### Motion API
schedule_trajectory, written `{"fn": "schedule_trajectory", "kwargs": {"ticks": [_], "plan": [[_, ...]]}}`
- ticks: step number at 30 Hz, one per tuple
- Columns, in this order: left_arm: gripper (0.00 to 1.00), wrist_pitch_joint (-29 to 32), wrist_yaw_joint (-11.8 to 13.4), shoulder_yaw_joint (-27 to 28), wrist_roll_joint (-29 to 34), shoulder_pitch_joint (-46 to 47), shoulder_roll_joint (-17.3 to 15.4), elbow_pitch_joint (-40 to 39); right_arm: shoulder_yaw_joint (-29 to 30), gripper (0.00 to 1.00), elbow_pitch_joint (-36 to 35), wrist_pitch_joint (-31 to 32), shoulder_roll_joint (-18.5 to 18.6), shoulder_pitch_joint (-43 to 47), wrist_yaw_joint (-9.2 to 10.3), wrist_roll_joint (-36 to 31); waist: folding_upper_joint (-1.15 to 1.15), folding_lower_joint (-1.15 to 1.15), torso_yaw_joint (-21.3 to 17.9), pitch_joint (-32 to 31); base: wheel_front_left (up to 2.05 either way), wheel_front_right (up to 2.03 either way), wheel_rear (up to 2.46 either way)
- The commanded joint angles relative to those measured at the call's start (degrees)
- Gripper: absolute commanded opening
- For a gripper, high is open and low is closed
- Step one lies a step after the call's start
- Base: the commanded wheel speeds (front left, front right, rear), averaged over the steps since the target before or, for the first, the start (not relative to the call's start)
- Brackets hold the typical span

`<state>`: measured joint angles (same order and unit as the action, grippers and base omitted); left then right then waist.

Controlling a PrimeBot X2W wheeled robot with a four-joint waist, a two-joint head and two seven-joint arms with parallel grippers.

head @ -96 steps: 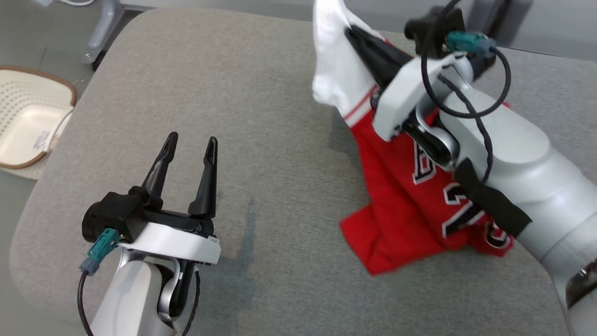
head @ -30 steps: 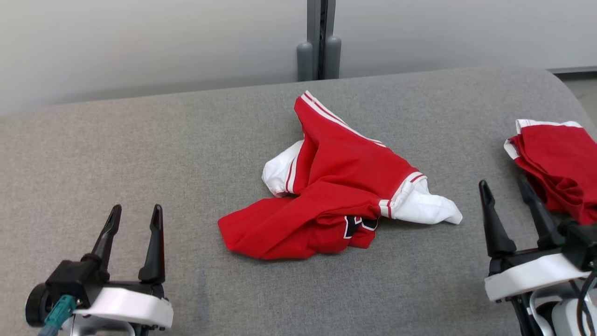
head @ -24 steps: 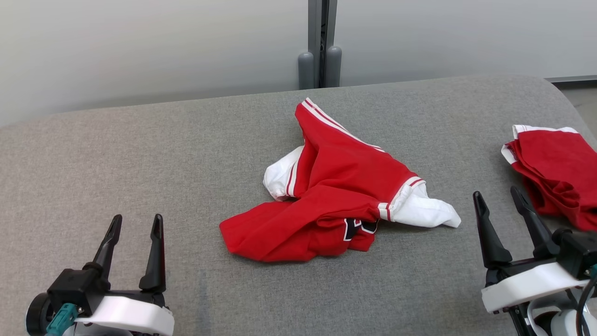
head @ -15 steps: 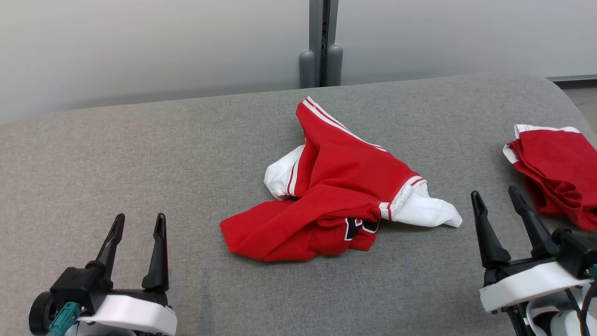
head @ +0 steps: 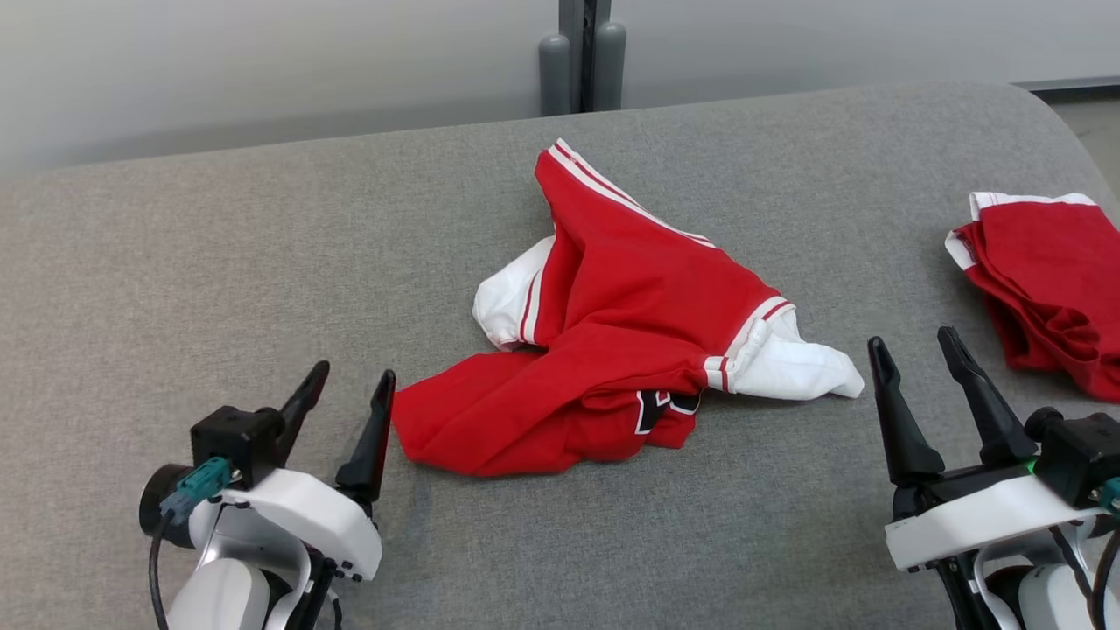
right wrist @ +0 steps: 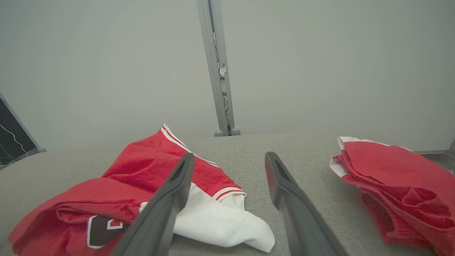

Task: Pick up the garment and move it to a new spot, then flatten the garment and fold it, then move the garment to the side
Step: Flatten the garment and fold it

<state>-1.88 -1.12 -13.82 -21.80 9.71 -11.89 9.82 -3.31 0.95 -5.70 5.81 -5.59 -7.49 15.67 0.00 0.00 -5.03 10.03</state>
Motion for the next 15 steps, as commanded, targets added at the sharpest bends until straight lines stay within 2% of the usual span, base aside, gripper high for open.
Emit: {"fn": "schedule_trajectory", "kwargs": {"ticks": [1,8,13,14,15], "plan": [[1.00,0.5,-0.9,-0.3,-0.8,1.3,0.0,2.4,0.0,1.00,0.4,-0.5,0.2,-0.7,-0.01,0.5,0.00,0.00,-0.8,1.0,0.00,0.00,0.00],[1.00,2.0,-3.8,-1.8,-2.5,6.5,0.4,14.1,-1.0,1.00,1.4,-1.3,0.1,-2.2,-0.01,1.1,0.00,0.00,-2.2,3.3,0.00,0.00,0.00],[1.00,3.0,-5.0,-3.2,-3.5,8.8,0.2,19.6,-1.4,1.00,2.2,-1.6,0.5,-2.6,-0.01,1.3,0.00,0.00,-3.0,4.0,0.00,0.00,0.00],[0.73,3.3,-5.3,-3.5,-3.9,9.2,0.1,20.6,-1.4,1.00,2.4,-1.8,0.6,-2.8,-0.01,1.3,0.00,0.00,-3.1,4.1,0.00,0.00,0.00],[0.40,3.5,-5.5,-3.9,-4.3,9.7,0.1,21.7,-1.4,1.00,2.4,-2.0,0.6,-3.0,-0.01,1.4,0.00,0.00,-3.2,4.1,0.00,0.00,0.00]]}}
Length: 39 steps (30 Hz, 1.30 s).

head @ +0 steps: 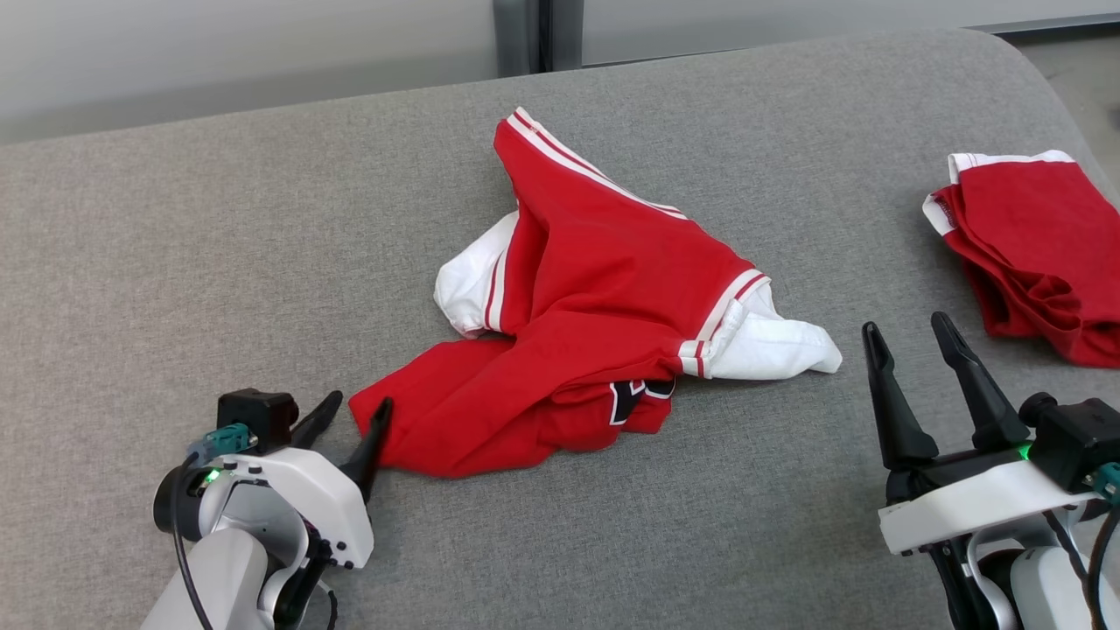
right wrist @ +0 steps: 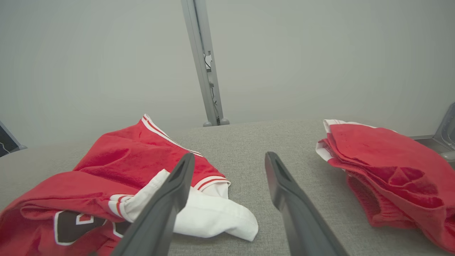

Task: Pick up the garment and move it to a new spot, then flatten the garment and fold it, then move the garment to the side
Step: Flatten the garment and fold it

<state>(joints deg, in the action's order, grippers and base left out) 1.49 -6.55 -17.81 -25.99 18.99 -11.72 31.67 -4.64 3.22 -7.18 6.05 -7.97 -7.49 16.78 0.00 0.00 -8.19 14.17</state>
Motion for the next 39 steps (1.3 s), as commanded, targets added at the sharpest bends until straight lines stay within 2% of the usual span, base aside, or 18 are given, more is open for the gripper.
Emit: {"fn": "schedule_trajectory", "kwargs": {"ticks": [1,6,11,17,18,26,27,28,33,39], "plan": [[0.00,0.2,-0.2,-0.3,-0.4,0.6,-0.1,0.5,0.1,1.00,0.3,-0.6,0.4,-0.7,-0.01,0.2,0.00,0.00,-0.1,0.0,0.00,0.00,0.00],[0.00,-1.6,-0.7,-1.5,-1.5,1.4,-0.7,1.5,1.1,1.00,0.5,-1.1,0.2,-0.6,-0.01,0.3,0.00,0.00,0.2,-0.2,0.00,0.00,0.00],[0.00,-4.7,-0.4,-1.1,-2.3,-0.1,-1.5,-1.0,2.1,1.00,0.5,-1.1,-0.1,0.1,-0.01,0.3,0.00,0.00,1.3,-1.2,0.00,0.00,0.00],[0.00,-6.6,3.4,0.8,-2.5,-5.1,-2.5,-10.2,3.5,1.00,0.4,-1.0,-0.3,1.0,-0.01,0.3,0.00,0.00,3.3,-2.9,0.00,0.00,0.00],[0.00,-6.5,5.2,1.5,-2.5,-7.6,-3.0,-14.6,3.9,1.00,0.3,-0.9,-0.3,1.5,-0.01,0.4,0.00,0.00,4.2,-3.4,0.00,0.00,0.00],[0.00,-2.8,12.5,3.4,-1.9,-18.4,-4.9,-33.8,6.4,1.00,-0.4,-0.4,-0.4,2.5,-0.01,0.6,0.00,0.00,8.2,-4.2,0.00,0.00,0.00],[0.00,-2.8,12.5,3.4,-1.9,-18.4,-4.9,-33.8,6.4,1.00,-0.4,-0.4,-0.4,2.5,-0.01,0.6,0.00,0.00,8.2,-4.2,0.00,0.00,0.00],[0.00,-1.6,13.6,3.7,-2.1,-20.4,-5.2,-37.7,6.9,1.00,-0.9,-0.2,-0.5,2.4,-0.01,0.5,0.00,0.00,8.9,-4.1,0.00,0.00,0.00],[0.00,0.5,16.0,4.9,-1.4,-22.6,-6.7,-44.6,7.1,1.00,-1.7,0.1,-0.7,2.2,-0.01,0.3,0.00,0.00,9.4,-3.8,0.00,0.00,0.00],[0.00,2.9,16.4,5.3,-1.2,-18.6,-7.6,-44.3,6.9,1.00,-2.3,0.2,-0.9,1.5,-0.01,0.5,0.00,0.00,8.3,-2.5,0.00,0.00,0.00]]}}
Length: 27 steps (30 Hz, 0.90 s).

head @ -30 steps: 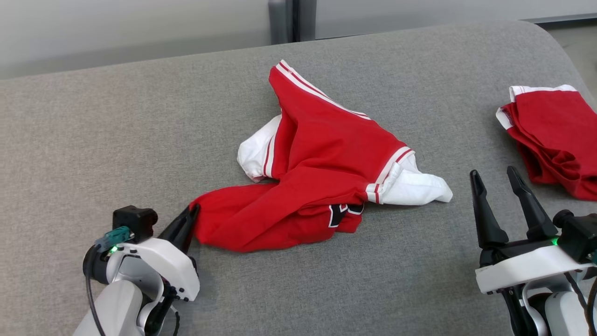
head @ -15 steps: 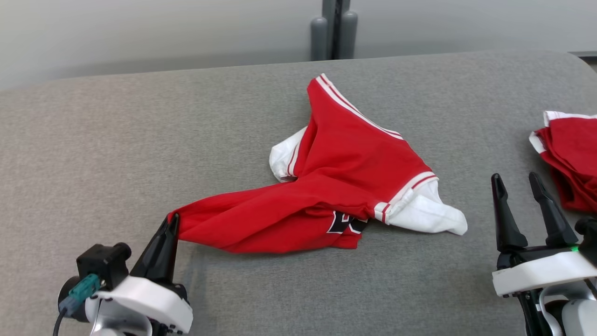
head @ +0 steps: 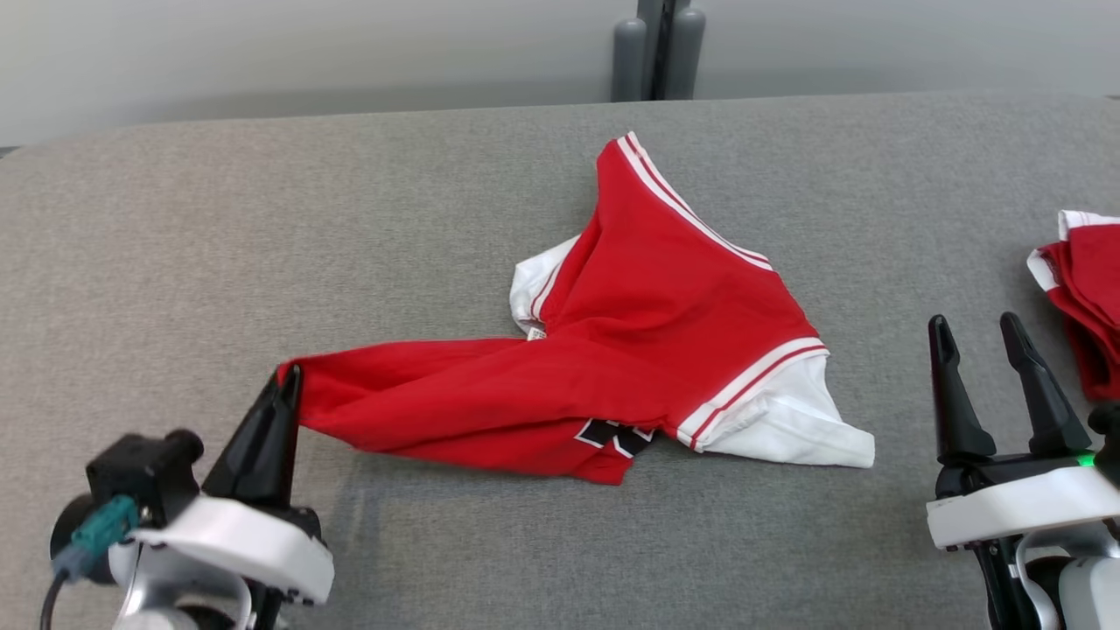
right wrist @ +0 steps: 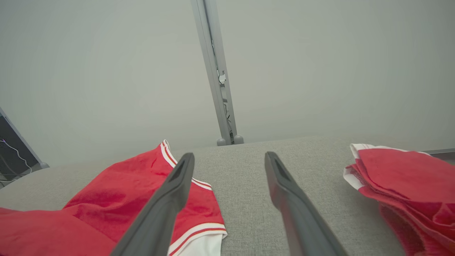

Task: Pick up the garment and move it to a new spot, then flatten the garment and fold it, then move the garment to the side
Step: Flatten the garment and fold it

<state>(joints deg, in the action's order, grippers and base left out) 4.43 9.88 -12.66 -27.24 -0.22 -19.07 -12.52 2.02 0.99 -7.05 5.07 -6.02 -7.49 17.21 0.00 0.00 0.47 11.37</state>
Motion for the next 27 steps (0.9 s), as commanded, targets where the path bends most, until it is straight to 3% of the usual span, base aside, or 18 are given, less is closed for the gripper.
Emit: {"fn": "schedule_trajectory", "kwargs": {"ticks": [1,13,20,21,22,23,27], "plan": [[0.00,0.3,-0.3,0.1,0.0,1.8,-0.4,0.9,0.0,1.00,0.0,0.2,-0.1,-0.6,-0.01,0.1,0.00,0.00,-1.0,0.7,0.00,0.00,0.00],[0.00,1.7,-5.0,-1.8,-3.2,19.6,3.2,27.1,-2.4,1.00,0.9,-0.4,-0.3,-3.5,-0.01,0.9,0.00,0.00,-7.6,5.4,0.00,0.00,0.00],[0.01,-3.3,-7.5,-2.2,-3.9,25.0,5.8,39.8,-3.0,1.00,1.7,-1.2,-0.3,-4.3,-0.01,1.3,0.00,0.00,-8.4,6.3,0.00,0.00,0.00],[0.36,-4.4,-7.8,-2.1,-4.0,25.4,6.2,40.9,-2.9,1.00,1.8,-1.3,-0.3,-4.4,-0.01,1.3,0.00,0.00,-8.3,6.2,0.00,0.00,0.00],[0.94,-5.8,-8.2,-2.2,-3.8,25.6,6.5,41.7,-2.8,1.00,1.9,-1.3,-0.3,-4.5,-0.01,1.2,0.00,0.00,-8.1,6.1,0.00,0.00,0.00],[1.00,-7.2,-8.5,-2.3,-3.6,25.8,6.7,42.0,-2.8,1.00,2.0,-1.3,-0.2,-4.5,-0.01,1.1,0.00,0.00,-7.9,5.9,0.00,0.00,0.00],[1.00,-13.8,-8.2,-1.9,-2.5,24.7,7.2,41.6,-2.6,1.00,2.3,-1.3,0.1,-4.3,-0.01,0.7,0.00,0.00,-6.6,4.9,0.00,0.00,0.00]]}}
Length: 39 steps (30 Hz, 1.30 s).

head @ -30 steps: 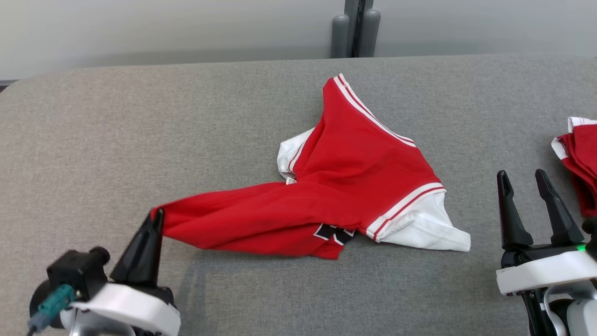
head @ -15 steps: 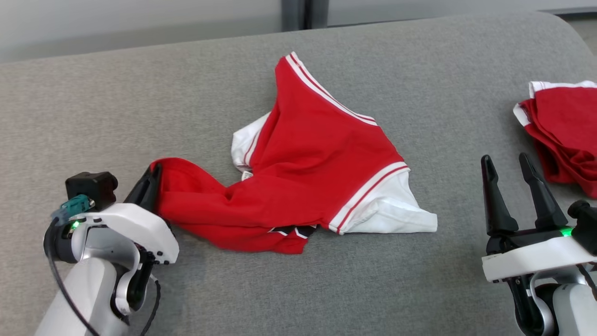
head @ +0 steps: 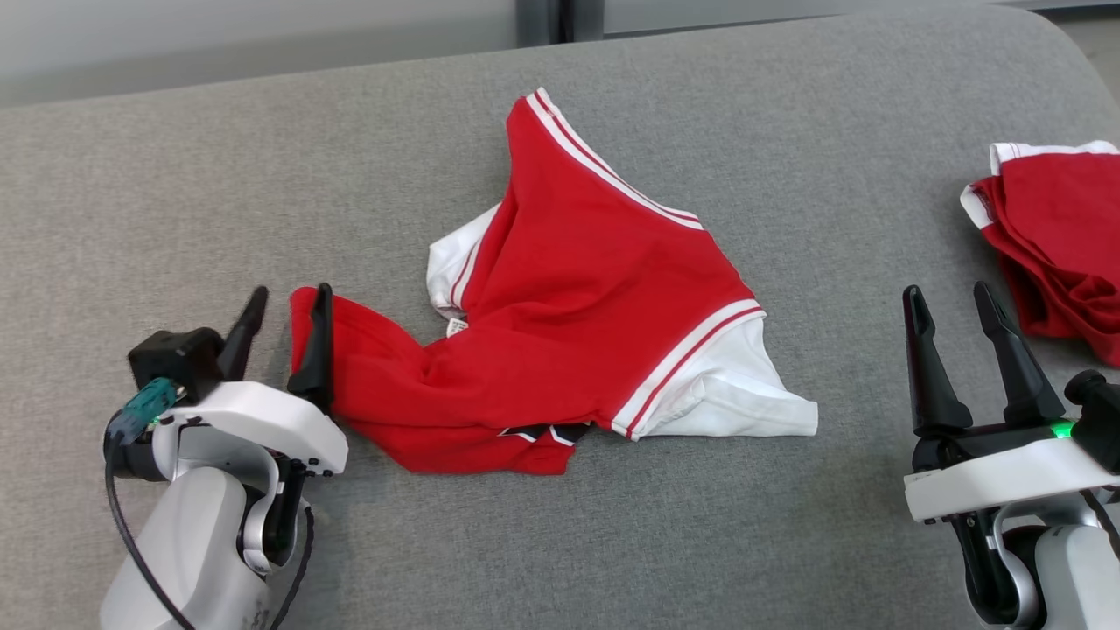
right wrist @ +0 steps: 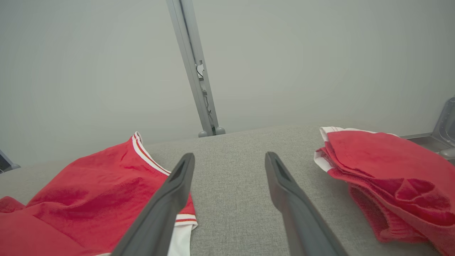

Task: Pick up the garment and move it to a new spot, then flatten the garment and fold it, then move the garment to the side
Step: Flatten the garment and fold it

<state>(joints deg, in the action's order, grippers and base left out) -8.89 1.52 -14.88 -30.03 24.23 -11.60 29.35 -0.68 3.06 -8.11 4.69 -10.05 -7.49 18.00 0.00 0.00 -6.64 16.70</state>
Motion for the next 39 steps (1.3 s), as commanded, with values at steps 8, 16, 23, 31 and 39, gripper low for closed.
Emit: {"fn": "schedule_trajectory", "kwargs": {"ticks": [8,16,23,31,39], "plan": [[1.00,-6.0,3.7,4.1,3.1,-5.5,-0.9,-9.8,0.2,1.00,-0.1,0.6,1.1,1.0,-0.01,-0.7,0.00,0.00,3.4,-3.5,0.00,0.00,0.00],[1.00,-6.2,5.3,6.5,6.1,-13.6,-2.5,-21.2,-0.7,1.00,-1.0,2.3,2.3,2.5,-0.01,-2.3,0.00,0.00,5.4,-6.5,0.00,0.00,0.00],[1.00,-4.8,6.9,6.3,7.7,-22.0,-4.6,-28.6,-1.1,1.00,-1.3,3.8,2.6,4.4,-0.01,-3.2,0.00,0.00,5.7,-9.3,0.00,0.00,0.00],[1.00,-1.6,8.8,5.5,8.1,-27.2,-5.2,-33.3,-0.4,1.00,-2.0,5.1,2.5,6.8,-0.01,-3.6,0.00,0.00,5.9,-10.6,0.00,0.00,0.00],[1.00,-0.5,9.5,5.1,8.0,-27.3,-5.3,-34.7,0.0,1.00,-2.9,5.6,2.3,6.8,-0.01,-3.5,0.00,0.00,6.2,-10.6,0.00,0.00,0.00]]}}
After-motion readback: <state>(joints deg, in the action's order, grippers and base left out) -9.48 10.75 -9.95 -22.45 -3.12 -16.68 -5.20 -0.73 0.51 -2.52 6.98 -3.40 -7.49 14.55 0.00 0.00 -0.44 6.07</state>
